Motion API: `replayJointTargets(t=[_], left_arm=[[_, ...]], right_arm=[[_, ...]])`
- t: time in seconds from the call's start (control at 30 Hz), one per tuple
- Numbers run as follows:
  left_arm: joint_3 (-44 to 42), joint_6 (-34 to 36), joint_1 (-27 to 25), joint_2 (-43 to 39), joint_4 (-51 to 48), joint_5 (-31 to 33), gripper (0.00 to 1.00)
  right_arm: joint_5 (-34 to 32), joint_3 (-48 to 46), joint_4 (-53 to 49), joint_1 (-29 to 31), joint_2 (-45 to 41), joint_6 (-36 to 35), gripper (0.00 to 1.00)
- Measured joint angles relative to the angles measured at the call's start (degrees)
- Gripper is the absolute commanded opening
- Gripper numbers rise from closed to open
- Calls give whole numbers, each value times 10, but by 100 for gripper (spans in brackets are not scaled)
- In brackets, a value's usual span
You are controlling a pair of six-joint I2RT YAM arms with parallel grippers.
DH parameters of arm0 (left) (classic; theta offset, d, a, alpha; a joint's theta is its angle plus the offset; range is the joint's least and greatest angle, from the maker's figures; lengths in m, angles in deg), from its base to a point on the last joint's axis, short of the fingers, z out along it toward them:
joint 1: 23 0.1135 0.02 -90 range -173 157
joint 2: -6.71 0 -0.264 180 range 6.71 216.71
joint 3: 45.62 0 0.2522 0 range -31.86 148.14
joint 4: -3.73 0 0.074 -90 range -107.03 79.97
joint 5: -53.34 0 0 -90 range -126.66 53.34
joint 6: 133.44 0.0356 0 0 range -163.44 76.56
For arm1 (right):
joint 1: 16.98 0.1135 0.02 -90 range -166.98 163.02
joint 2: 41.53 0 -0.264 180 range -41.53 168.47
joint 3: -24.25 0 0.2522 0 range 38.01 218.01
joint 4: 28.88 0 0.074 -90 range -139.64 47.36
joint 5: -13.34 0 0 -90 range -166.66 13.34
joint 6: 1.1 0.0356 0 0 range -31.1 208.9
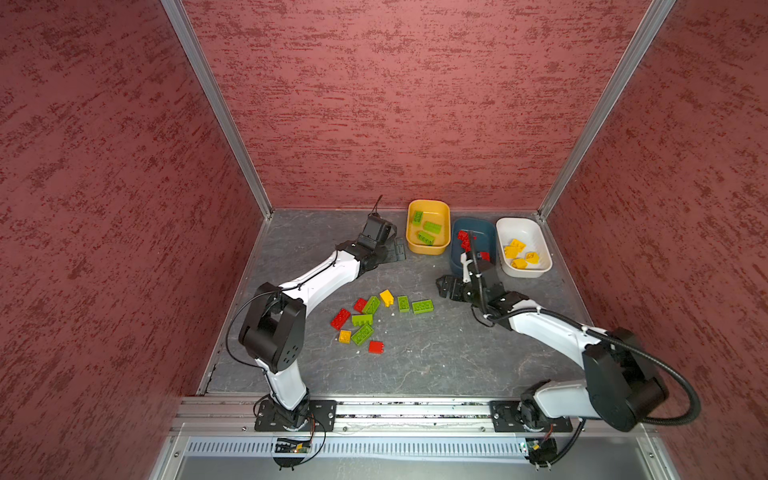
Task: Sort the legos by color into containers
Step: 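Move the right gripper to the pile while the left gripper withdraws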
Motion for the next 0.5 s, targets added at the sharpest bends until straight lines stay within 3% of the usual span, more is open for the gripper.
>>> replayJointTargets(t=[0.27,0.5], left_arm=[[-48,-16,36,-41,1,39,100],[-56,-24,40,-41,0,44,100]], right_arm=[[-101,103,-84,145,129,-1,99],[-145,132,-133,169,176,3,96]])
